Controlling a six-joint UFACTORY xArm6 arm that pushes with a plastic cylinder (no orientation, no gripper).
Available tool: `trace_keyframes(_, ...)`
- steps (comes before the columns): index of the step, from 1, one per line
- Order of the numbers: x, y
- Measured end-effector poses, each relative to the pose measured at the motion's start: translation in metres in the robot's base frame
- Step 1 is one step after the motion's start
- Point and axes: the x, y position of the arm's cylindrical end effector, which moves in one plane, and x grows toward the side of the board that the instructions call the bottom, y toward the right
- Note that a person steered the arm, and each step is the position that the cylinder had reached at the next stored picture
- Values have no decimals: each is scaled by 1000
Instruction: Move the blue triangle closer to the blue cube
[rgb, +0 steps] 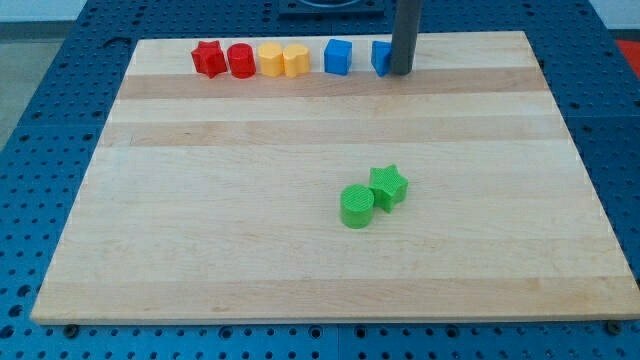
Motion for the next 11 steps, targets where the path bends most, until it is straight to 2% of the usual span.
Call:
trace_keyframes(2,-1,54)
trace_keyframes(3,-8,63)
trace_keyframes(9,-14,-39)
trace_keyframes(10,-14,-24)
trace_keyframes(11,-15,20)
